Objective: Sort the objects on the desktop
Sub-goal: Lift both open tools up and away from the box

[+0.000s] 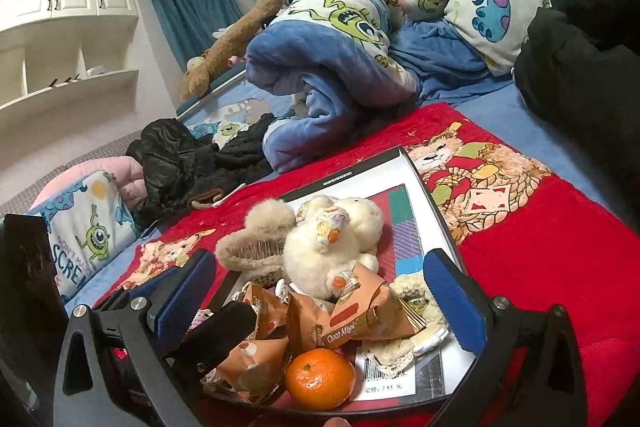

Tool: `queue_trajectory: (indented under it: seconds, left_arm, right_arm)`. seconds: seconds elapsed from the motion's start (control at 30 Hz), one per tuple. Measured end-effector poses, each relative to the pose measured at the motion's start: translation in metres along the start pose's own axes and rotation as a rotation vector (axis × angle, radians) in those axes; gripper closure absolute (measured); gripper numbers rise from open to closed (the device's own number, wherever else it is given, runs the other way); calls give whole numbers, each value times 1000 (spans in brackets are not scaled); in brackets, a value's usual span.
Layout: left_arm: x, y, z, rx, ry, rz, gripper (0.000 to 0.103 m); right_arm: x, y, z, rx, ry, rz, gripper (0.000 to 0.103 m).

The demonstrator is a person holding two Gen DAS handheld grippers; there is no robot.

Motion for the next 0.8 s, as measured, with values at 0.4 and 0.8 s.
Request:
queue_trajectory:
  seconds: [0.4, 0.8]
  left_arm:
    - [-10, 4, -5, 10, 24, 16, 0]
    - [-63, 13, -15, 40, 22, 44, 0]
  right_arm:
    - [-21, 6, 1, 33, 61, 74, 0]
    - [-64, -22, 0, 73, 52, 73, 0]
Point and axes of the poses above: each gripper's, at about its wrist camera, not at the fingertips, and x roughly the way its jaws point, y to its right, z to its underside, the point moved 10 cm from there along x, roughly the way its jaws point, and after that the axes turned 10 degrees about -y, right-handed, at the moved point
